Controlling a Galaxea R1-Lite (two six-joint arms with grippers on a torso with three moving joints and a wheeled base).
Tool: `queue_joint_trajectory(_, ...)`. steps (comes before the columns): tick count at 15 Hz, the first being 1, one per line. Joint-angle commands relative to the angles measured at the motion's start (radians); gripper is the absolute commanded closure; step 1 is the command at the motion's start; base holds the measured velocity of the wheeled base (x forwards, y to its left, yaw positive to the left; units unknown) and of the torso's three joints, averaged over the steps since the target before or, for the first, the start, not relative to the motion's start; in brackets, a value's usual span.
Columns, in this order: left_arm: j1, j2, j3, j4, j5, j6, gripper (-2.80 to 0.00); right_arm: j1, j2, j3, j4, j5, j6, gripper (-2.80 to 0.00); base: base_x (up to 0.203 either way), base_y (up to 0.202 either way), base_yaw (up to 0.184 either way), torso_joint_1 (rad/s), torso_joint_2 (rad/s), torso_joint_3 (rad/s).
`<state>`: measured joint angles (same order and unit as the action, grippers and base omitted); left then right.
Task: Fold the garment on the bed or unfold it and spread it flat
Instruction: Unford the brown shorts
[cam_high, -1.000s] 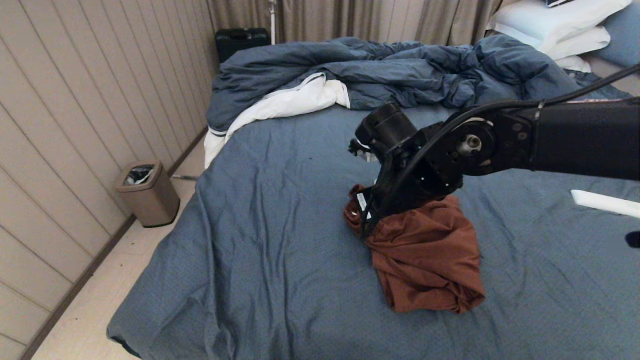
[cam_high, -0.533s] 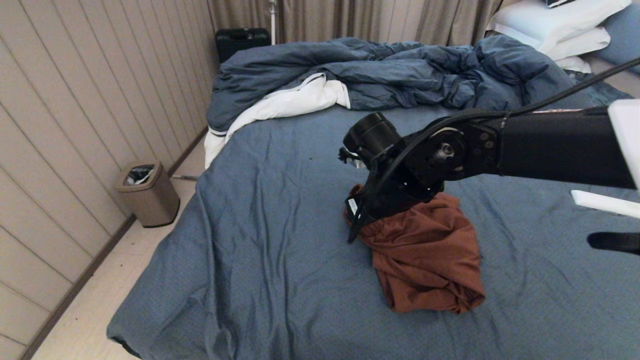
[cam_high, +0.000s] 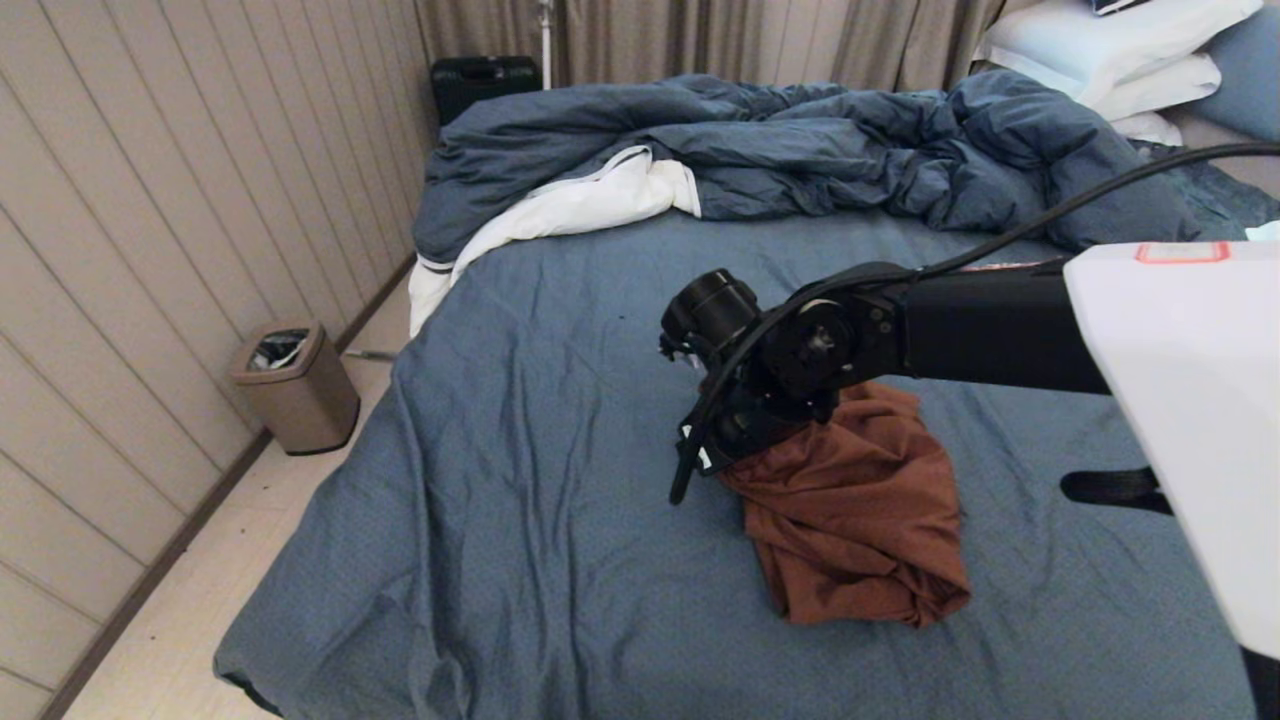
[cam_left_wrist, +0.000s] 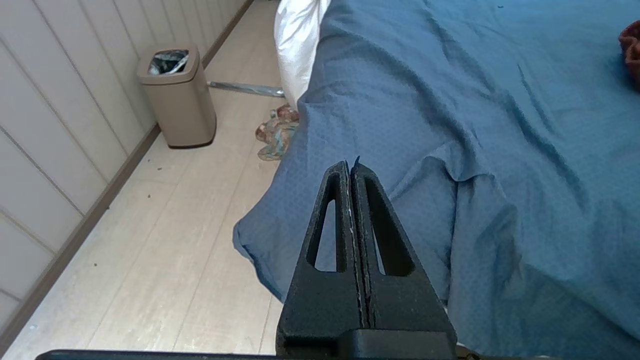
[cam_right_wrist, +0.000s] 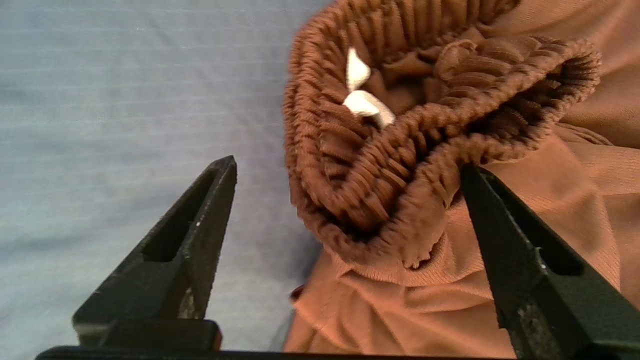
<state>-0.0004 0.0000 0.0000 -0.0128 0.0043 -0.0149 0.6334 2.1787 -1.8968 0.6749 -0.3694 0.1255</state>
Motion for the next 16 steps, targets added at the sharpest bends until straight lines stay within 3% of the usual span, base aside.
queue_joint_trajectory(1, 0.0, 0.002, 0.0, -0.001, 0.0, 0.0, 0.0, -0.004, 0.009, 0.009, 0.005, -0.031, 0.0, -2.8, 0.0, 0.0, 0.0, 0.0, 0.0, 0.0)
queue_joint_trajectory(3, 0.0, 0.002, 0.0, -0.001, 0.0, 0.0, 0.0, -0.014, 0.012, 0.019, 0.005, -0.062, -0.003, 0.0, 0.0, 0.0, 0.0, 0.0, 0.0, 0.0)
queue_joint_trajectory(9, 0.0, 0.002, 0.0, 0.0, 0.0, 0.0, 0.0, -0.029, -0.004, 0.009, -0.004, -0.084, 0.016, 0.0, 0.0, 0.0, 0.0, 0.0, 0.0, 0.0)
queue_joint_trajectory(12, 0.0, 0.002, 0.0, 0.0, 0.0, 0.0, 0.0, -0.025, -0.035, -0.043, -0.016, -0.097, 0.079, 0.0, 0.0, 0.0, 0.0, 0.0, 0.0, 0.0)
queue_joint_trajectory(16, 0.0, 0.002, 0.0, 0.0, 0.0, 0.0, 0.0, 0.052, -0.093, -0.053, -0.155, -0.096, 0.115, 0.0, 0.0, 0.0, 0.0, 0.0, 0.0, 0.0)
